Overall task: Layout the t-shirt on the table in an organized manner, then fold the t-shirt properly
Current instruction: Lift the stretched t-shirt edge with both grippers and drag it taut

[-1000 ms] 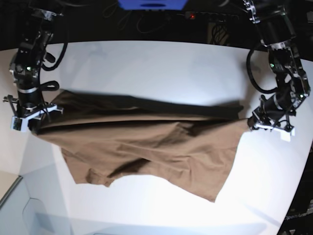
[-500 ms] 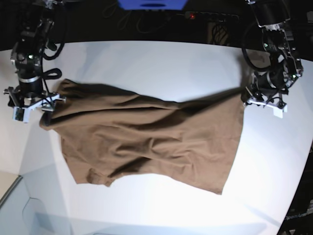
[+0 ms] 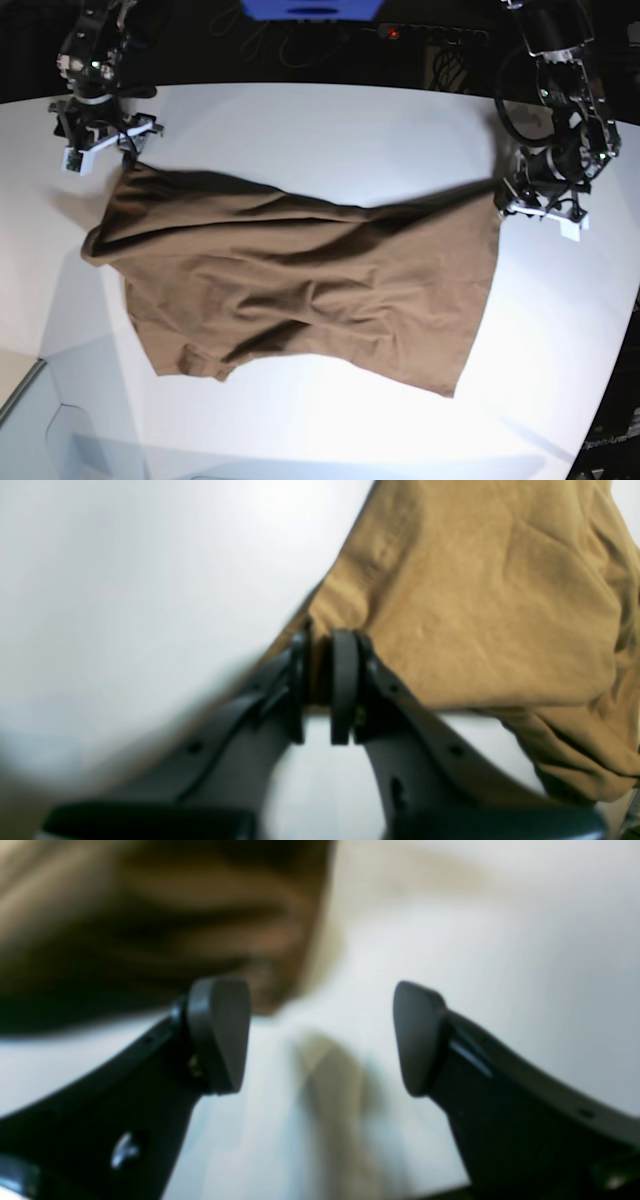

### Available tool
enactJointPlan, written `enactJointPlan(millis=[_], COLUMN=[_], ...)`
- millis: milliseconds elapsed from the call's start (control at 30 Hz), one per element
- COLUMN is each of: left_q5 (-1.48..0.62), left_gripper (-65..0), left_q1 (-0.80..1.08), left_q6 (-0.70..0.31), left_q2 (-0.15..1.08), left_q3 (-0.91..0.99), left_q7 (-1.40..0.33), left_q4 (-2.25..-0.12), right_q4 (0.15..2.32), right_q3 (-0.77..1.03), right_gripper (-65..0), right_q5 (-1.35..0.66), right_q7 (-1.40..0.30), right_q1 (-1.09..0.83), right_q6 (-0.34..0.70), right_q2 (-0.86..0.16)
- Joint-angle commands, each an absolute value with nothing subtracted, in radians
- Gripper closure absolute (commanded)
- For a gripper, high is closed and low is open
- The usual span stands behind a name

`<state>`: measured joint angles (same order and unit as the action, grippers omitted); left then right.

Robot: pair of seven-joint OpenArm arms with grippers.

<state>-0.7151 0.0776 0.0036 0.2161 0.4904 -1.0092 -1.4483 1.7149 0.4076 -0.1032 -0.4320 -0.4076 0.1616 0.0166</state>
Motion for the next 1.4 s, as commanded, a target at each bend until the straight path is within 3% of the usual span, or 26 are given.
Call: enactJointPlan(millis=[0,167,667,733,800,933,1067,1367], left_q5=[-0.728,-0.728,-0.728,-0.728,-0.728,-0.728,-0.728,-0.728], left_gripper=[-7.0,-7.0,-7.0,-7.0,-7.0,-6.7,0.0,-0.1], left_q1=[0.071,0.068,0.065,0.065,0.065,0.064,0.065,0.065], left_q6=[0.001,0.001,0.001,0.001,0.001,0.001,0.001,0.001], left_q2=[0.228,0.228,0.228,0.228,0.228,0.228,0.228,0.228], left_q3=[0.496,0.496,0.496,0.496,0.496,0.496,0.498,0.498], left_q7=[-1.000,-0.997,-0.995,-0.995,-0.995,-0.995,-0.998,-1.001], left_q4=[-1.468,-1.468,-1.468,-1.468,-1.468,-1.469,-1.538,-1.802], right_q4=[1.719,1.713,1.593,1.593,1.595,1.635,1.770,2.023], right_q3=[0.409,0.412,0.410,0.409,0.409,0.423,0.490,0.521], right_gripper=[-45.2,-45.2,-43.8,-37.5,-27.2,0.0,0.0,0.0], right_q5=[-0.108,-0.108,-0.107,-0.107,-0.107,-0.107,-0.108,-0.108], right_q7=[-0.398,-0.398,-0.401,-0.400,-0.400,-0.400,-0.398,-0.400], right_q1=[-0.403,-0.395,-0.303,-0.303,-0.303,-0.309,-0.334,-0.326], right_q6=[0.166,0.308,0.311,0.312,0.312,0.312,0.312,0.312], right_q2=[0.008,0.013,0.012,0.012,0.012,0.012,0.022,0.024])
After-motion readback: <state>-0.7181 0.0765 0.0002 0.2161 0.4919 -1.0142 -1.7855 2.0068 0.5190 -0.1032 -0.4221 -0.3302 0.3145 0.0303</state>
